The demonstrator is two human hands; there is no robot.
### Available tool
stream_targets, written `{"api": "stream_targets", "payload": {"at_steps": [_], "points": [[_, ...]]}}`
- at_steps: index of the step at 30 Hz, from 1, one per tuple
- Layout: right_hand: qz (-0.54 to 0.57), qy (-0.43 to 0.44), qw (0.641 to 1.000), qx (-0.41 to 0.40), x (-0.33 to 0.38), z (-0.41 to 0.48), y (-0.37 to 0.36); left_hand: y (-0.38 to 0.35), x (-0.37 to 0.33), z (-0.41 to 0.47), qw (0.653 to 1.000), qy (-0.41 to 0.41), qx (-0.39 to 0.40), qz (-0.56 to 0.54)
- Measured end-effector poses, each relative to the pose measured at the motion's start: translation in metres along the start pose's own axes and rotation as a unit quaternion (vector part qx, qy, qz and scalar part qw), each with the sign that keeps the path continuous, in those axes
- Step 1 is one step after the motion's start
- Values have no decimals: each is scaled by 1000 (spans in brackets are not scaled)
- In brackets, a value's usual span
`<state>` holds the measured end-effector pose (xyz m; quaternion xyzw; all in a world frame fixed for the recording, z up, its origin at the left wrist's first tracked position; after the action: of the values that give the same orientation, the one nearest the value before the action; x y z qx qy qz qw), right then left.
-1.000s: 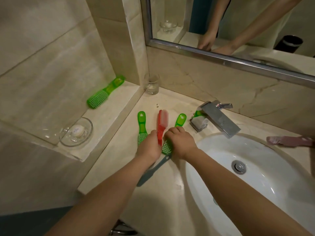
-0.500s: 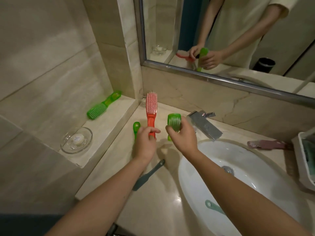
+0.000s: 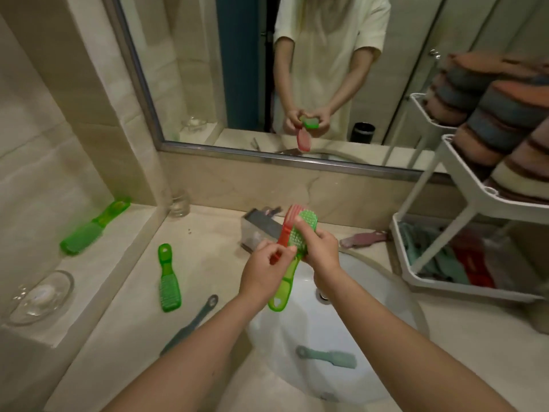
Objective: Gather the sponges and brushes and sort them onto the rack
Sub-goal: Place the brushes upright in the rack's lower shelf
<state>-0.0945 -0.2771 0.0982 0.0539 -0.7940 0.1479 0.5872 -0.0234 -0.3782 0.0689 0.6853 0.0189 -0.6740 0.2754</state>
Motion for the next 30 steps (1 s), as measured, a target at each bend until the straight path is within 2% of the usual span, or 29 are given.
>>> {"api": "stream_targets", "payload": {"at_steps": [5,11,17,25,30], "points": [[-34,-43,998,-34,-2,-17,71,-69,-13,-18,996,3,91,3],[-31,-93,992,-85,-12,-40,162,-143,-34,-48,991,53,123,-17],[-62,-119,990,-30,-18,-61,233,-204,-51,-78,988,59,140,-26],[-68,-109,991,-31,-20,-75,298,-259,-68,-107,987,73,143,-30],[-87,-75,987,-113,-11,-72,336,-287,-92,-109,981,75,163,-79]]}}
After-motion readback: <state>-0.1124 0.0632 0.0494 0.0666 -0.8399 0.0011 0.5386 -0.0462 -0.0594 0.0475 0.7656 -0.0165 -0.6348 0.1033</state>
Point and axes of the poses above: each hand's wrist, its own z-axis towards the middle knuckle, its own y-axis out of the back of the hand, x = y × z, the point moved 3 cm from there along z, towards the middle knuckle, and after that the axes turned 4 degrees about x, right-handed, at the moved point
